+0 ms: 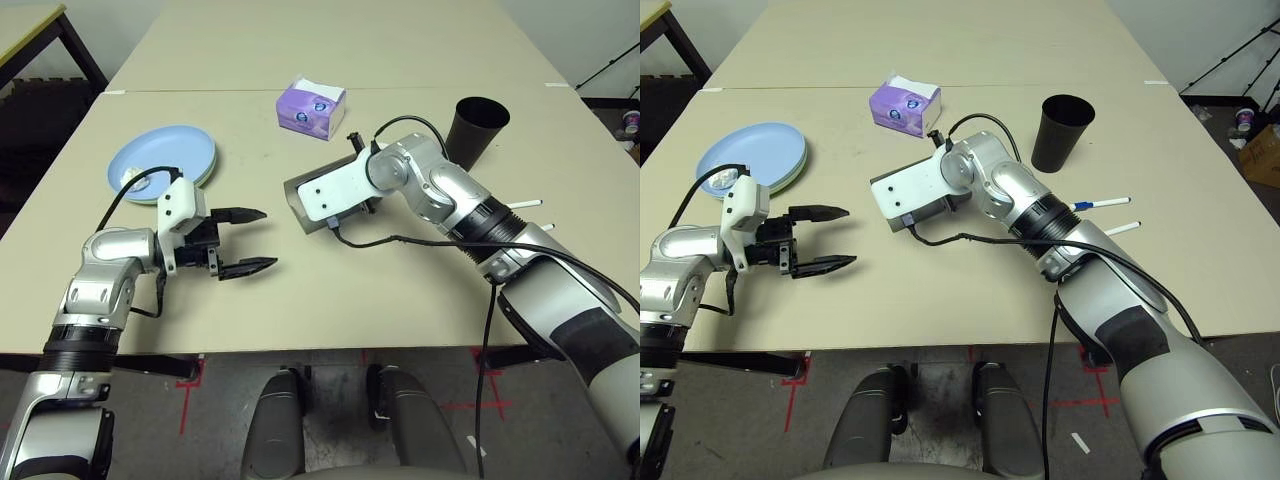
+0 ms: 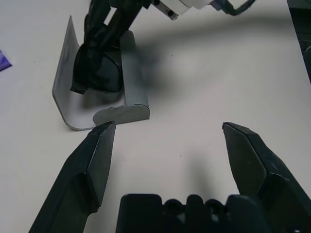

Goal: Organize and tidy the items on the table.

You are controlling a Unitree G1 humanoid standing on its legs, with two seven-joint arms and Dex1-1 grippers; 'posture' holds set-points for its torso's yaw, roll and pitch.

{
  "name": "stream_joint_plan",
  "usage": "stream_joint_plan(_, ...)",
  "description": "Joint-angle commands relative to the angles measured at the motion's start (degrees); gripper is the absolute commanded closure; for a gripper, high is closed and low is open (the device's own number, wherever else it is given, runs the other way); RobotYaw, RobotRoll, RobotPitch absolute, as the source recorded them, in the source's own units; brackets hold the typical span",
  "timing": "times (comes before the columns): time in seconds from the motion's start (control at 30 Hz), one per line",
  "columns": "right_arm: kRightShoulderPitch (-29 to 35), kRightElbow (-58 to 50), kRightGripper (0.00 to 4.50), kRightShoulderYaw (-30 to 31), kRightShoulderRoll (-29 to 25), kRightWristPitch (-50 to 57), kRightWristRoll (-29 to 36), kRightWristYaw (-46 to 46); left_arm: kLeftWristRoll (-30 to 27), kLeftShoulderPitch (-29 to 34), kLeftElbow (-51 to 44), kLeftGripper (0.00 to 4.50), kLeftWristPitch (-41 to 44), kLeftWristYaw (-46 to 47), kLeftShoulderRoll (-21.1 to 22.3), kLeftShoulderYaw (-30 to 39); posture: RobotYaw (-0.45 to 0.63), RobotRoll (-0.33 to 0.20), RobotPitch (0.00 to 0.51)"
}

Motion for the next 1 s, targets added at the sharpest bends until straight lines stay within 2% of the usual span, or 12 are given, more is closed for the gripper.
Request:
stream_joint_plan(0.03,-0.15,0.19,4.12,0.33,0.57,-0.32,-0.13,0.03,-0.6,1.15,-1.55,0.0,0.52,0.2,0.47,0.82,0.05,0.0,0.169)
stream_joint_plan(0.47,-0.03,-0.22,4.12,0.77,0.76,-1.15,0.18,2.46,-0.79,2.39,-2.31,0.0,1.09,0.63,1.06,1.22,0.06,0.0,0.17)
stream_joint_plan(0.5,-0.1,-0.29,3.39,0.74,0.7,-1.09,0.18,2.75,-0.75,2.38,-2.27,0.0,1.12,0.6,1.08,1.26,0.06,0.0,0.17)
stream_joint_plan(0.67,-1.81,-1.62,1.69,-0.09,0.15,-1.41,0.56,4.38,-0.53,1.77,-1.49,0.0,1.01,0.46,1.09,1.14,0.05,0.0,0.163)
stream_joint_plan(0.8,-4.43,-1.81,0.15,-1.83,0.48,-0.33,1.83,4.81,-0.31,1.12,-0.61,0.0,0.69,0.28,1.02,1.0,0.04,0.0,0.16)
stream_joint_plan(0.9,-5.91,-2.18,0.02,-3.17,0.7,0.91,2.99,5.38,-0.18,0.65,-0.11,0.0,0.52,0.2,0.98,0.94,0.04,0.0,0.158)
stream_joint_plan(1.0,-7.08,-6.46,0.02,-7.47,0.31,7.61,6.64,9.21,-0.03,0.22,0.13,0.0,0.41,0.18,1.0,0.92,0.04,0.0,0.156)
